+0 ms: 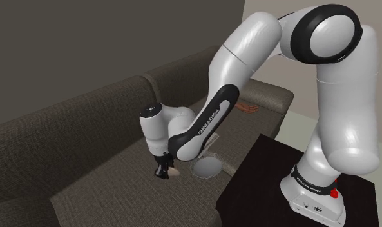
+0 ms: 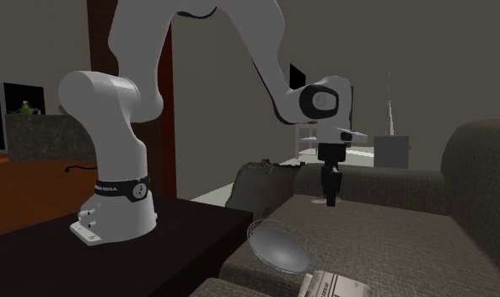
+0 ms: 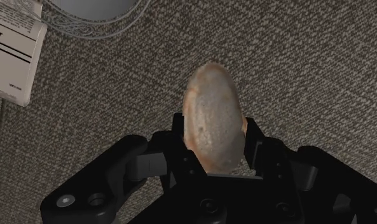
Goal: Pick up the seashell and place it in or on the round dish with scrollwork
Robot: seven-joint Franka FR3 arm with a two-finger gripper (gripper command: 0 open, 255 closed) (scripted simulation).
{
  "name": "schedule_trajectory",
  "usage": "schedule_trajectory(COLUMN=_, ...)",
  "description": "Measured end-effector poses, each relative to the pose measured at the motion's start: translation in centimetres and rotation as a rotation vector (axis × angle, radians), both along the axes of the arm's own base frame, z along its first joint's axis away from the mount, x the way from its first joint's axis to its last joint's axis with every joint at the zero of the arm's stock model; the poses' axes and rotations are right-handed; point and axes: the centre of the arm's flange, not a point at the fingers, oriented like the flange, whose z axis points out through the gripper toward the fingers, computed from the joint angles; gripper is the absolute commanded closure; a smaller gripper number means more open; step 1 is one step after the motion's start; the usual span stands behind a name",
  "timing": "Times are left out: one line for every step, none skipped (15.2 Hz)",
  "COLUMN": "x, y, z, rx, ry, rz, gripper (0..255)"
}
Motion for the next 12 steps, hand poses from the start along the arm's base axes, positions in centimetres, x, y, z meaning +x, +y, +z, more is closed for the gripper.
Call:
schedule_trajectory(x=0.0, y=0.0, z=0.6, rx=0.0, ry=0.0, rz=0.0, gripper=255)
schedule_trajectory(x=-0.1, y=0.1, z=1.0, rx=0.0, ry=0.0, rz=0.0, gripper=255)
schedule_trajectory(x=0.0, y=0.1, z=1.5, rx=0.0, ry=0.0, rz=0.0, gripper=255)
schedule_trajectory(x=-0.3, y=-0.5, z=1.7, rx=0.0, ry=0.0, rz=0.0, gripper=255)
schedule_trajectory(x=-0.7, y=-1.7, z=1.7, rx=0.0, ry=0.0, rz=0.0, gripper=255)
schedule_trajectory(x=-1.4, y=-2.6, z=1.9, rx=0.0, ry=0.0, rz=-0.001, gripper=255)
schedule_trajectory(x=-2.0, y=-3.5, z=1.9, rx=0.0, ry=0.001, rz=0.0, gripper=255)
schedule_trajectory(x=-2.7, y=-4.6, z=2.0, rx=-0.001, ry=0.001, rz=0.0, gripper=255)
schedule_trajectory(x=-3.3, y=-5.7, z=2.0, rx=0.0, ry=0.001, rz=0.0, gripper=255)
schedule_trajectory(x=-3.8, y=-6.7, z=1.9, rx=0.0, ry=0.001, rz=0.0, gripper=255)
schedule_trajectory(x=-4.4, y=-7.7, z=1.9, rx=0.0, ry=0.001, rz=0.0, gripper=255)
schedule_trajectory(x=-4.9, y=-9.1, z=1.9, rx=0.0, ry=0.001, rz=-0.001, gripper=255)
